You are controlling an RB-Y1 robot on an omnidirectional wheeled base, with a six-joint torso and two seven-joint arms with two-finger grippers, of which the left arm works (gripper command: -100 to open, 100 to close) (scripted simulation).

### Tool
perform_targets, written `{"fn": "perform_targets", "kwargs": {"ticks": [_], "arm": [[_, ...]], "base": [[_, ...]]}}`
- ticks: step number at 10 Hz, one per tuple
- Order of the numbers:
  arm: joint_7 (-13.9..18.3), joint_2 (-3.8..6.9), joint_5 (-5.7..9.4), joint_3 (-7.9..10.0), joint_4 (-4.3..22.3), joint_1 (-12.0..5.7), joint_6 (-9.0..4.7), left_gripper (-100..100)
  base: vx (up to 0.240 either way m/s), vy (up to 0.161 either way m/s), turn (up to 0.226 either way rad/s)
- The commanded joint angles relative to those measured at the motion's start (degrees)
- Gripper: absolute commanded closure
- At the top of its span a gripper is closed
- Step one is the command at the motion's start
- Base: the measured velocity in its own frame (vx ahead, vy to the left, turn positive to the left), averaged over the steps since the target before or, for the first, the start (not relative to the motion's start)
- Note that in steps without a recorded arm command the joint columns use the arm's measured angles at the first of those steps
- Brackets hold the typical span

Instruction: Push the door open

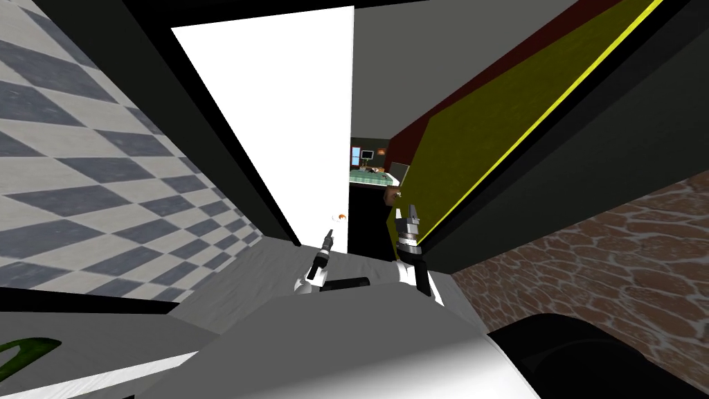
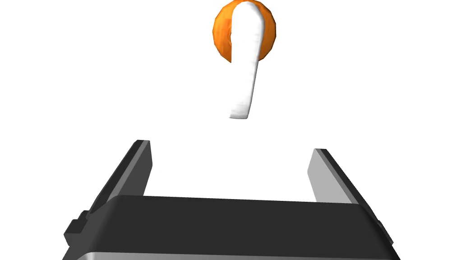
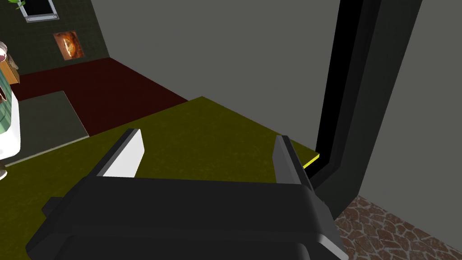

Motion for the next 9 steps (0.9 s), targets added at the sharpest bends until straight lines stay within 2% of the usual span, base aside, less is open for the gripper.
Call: {"fn": "perform_targets", "kwargs": {"ticks": [1, 4, 5, 6, 9], "arm": [[0.0, -0.35, -0.01, -0.08, 1.6, -0.77, -0.37, -100], [0.0, -0.79, -0.06, -0.25, 3.5, -1.61, -0.74, -100], [0.0, -0.63, -0.07, -0.24, 2.8, -1.3, -0.44, -100], [0.0, 0.62, 0.0, -0.06, 3.0, -1.37, -0.59, -100], [-0.1, 1.42, 0.12, 0.28, 3.3, -1.41, -0.75, -100]], "base": [[0.048, 0.042, -0.029], [0.041, 0.031, -0.024], [0.017, 0.012, -0.005], [0.114, -0.04, -0.034], [0.199, -0.039, -0.025]]}}
